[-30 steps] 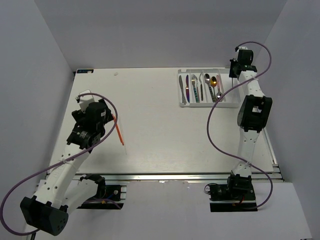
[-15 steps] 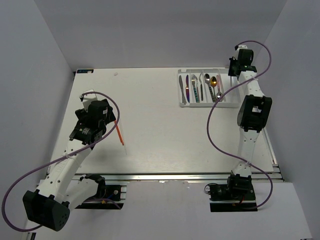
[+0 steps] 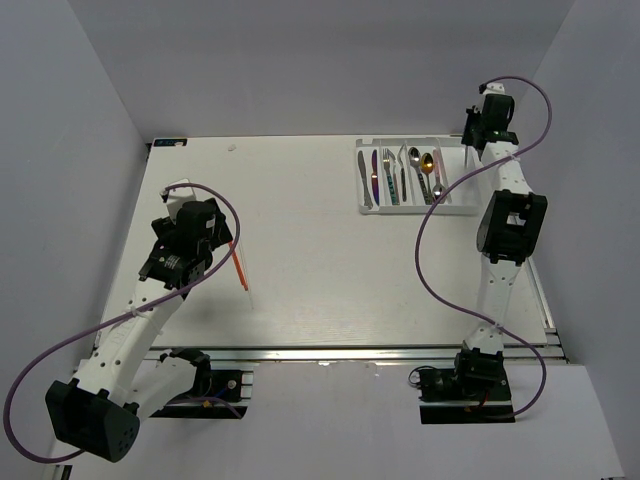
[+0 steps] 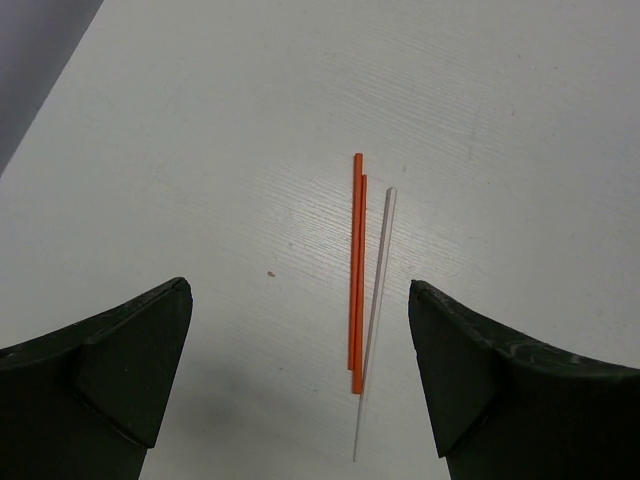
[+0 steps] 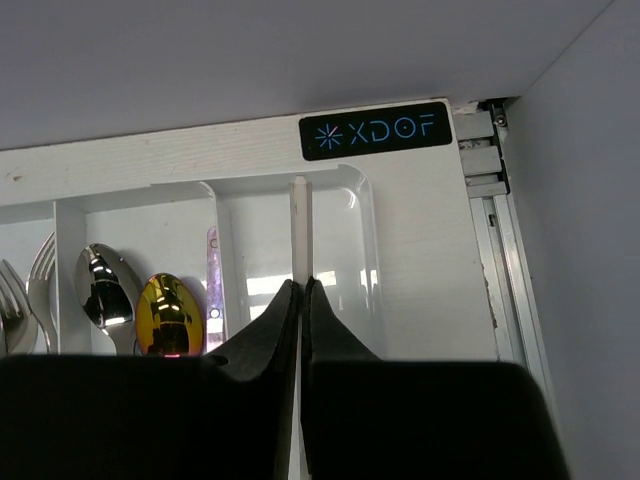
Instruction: Sort the eating utensils into containers
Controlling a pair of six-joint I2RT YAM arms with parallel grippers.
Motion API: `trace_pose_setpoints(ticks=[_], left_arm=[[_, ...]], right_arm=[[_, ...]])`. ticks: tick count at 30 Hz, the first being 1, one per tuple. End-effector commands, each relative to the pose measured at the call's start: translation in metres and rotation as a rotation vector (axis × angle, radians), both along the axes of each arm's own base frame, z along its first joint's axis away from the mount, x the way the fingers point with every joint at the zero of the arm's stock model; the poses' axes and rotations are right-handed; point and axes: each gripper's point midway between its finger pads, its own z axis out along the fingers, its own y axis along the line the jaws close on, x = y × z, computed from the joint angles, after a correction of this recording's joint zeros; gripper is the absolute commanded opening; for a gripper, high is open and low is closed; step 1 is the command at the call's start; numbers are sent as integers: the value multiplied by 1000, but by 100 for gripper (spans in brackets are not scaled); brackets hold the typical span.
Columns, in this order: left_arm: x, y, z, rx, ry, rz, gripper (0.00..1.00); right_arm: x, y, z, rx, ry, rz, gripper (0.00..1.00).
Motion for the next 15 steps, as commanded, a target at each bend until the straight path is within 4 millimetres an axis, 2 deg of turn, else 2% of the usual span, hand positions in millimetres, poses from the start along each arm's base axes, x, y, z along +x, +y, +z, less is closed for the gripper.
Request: trace_pose_setpoints(ticks=[1,5,10,15], left_arm=[[1,0,2,-3,-12,-4,98],[1,0,2,-2,-10,-6,98],[0,1,2,-3,-13,-5,98],[1,0,2,-5,-13,-10,98]], right_arm=[[14,-13,52,-11,-144,-29,0],[16,-14,46,-8,-148,-22,0],[11,-10,9,-7,-79,-1,0],[7,-6,-7,-13,-71,28,0]])
